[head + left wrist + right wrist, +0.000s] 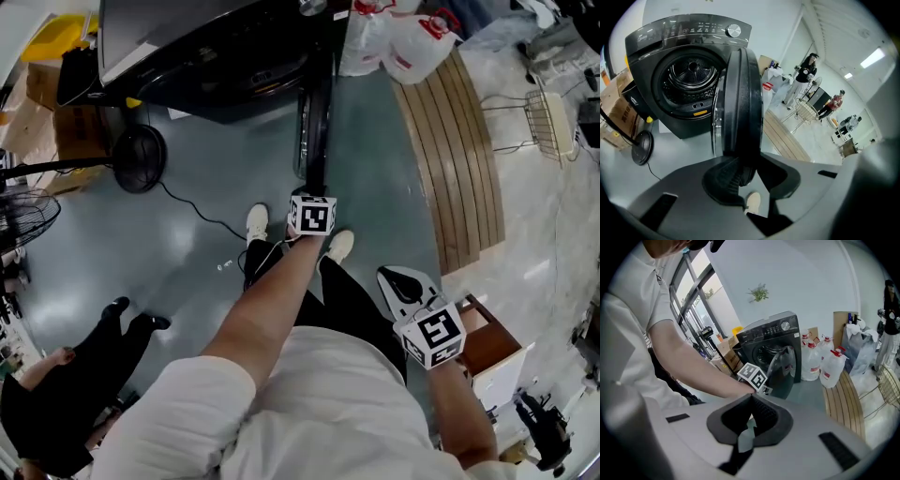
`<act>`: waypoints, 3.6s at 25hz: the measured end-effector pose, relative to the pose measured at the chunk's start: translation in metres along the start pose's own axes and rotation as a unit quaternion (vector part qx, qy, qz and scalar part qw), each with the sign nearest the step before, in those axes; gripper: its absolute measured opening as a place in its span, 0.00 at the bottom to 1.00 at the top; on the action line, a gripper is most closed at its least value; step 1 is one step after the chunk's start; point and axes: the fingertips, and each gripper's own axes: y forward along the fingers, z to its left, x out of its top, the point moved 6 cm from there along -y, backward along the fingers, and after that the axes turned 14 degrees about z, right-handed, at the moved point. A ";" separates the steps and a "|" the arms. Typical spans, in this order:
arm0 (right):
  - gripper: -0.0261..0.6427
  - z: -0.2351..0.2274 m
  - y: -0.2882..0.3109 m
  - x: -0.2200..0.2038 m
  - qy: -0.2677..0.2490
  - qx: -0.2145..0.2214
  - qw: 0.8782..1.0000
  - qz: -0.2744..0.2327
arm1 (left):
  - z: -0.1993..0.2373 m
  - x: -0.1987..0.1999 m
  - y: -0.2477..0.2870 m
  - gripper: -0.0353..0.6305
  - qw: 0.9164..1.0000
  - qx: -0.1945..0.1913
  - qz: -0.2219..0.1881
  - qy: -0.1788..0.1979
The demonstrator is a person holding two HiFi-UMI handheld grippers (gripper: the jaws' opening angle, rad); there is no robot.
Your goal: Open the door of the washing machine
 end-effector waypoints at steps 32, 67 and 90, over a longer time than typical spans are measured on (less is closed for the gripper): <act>0.05 -0.049 -0.033 -0.042 0.054 -0.026 0.998 -0.009 | -0.137 0.052 0.046 0.24 0.990 -0.107 0.014 -0.087; 0.05 -0.029 -0.023 -0.029 0.048 -0.043 0.998 -0.025 | -0.145 0.048 0.007 0.24 0.965 -0.247 -0.014 0.084; 0.05 -0.004 -0.059 0.009 -0.064 -0.006 0.994 -0.091 | -0.105 -0.034 -0.286 0.08 0.928 -0.275 -0.161 0.192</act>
